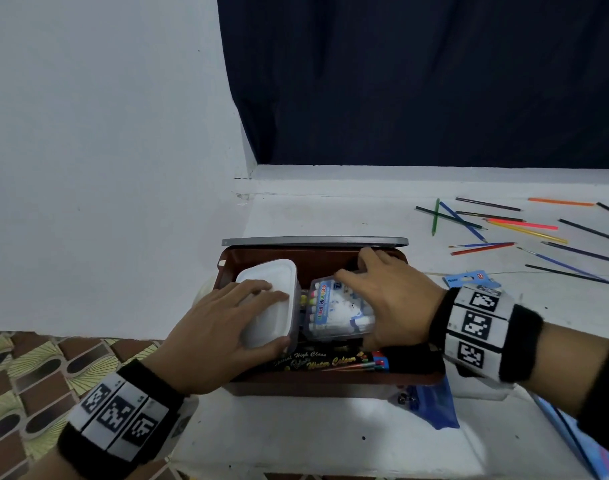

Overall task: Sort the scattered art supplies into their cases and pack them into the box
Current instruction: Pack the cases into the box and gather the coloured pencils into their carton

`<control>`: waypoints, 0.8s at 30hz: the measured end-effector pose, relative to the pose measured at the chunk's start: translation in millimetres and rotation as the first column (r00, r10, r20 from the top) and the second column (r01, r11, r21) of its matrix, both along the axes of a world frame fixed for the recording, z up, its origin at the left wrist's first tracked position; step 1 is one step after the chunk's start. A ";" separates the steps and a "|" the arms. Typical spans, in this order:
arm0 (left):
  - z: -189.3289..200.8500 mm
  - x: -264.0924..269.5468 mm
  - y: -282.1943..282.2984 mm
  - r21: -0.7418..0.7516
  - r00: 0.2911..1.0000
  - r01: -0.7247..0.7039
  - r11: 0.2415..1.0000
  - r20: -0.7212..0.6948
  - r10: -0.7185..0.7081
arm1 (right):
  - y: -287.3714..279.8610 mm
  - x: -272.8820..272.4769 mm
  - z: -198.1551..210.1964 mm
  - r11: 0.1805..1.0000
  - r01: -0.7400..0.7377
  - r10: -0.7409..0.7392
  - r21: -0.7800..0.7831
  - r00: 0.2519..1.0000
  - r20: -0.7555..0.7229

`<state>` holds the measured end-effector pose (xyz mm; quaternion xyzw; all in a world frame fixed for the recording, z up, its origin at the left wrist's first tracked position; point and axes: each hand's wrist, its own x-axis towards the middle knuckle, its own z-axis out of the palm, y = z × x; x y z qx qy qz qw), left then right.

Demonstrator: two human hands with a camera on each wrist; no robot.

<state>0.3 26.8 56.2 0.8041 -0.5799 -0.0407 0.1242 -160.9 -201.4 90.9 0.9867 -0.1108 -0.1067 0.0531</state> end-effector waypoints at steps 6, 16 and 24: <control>1.4 3.6 -8.2 0.129 0.997 0.023 0.991 0.071 -0.033 | -8.4 -17.5 6.5 0.999 -0.036 0.035 0.003 0.999 0.025; -0.5 6.9 -8.5 0.125 0.997 0.051 0.991 0.043 -0.057 | 1.6 -4.0 -35.7 0.991 -0.105 0.101 0.078 0.993 0.060; 15.7 -12.1 -9.0 0.039 0.985 0.015 0.999 -0.172 -0.008 | -4.8 -13.8 -26.7 0.944 -0.147 0.052 0.296 0.951 0.305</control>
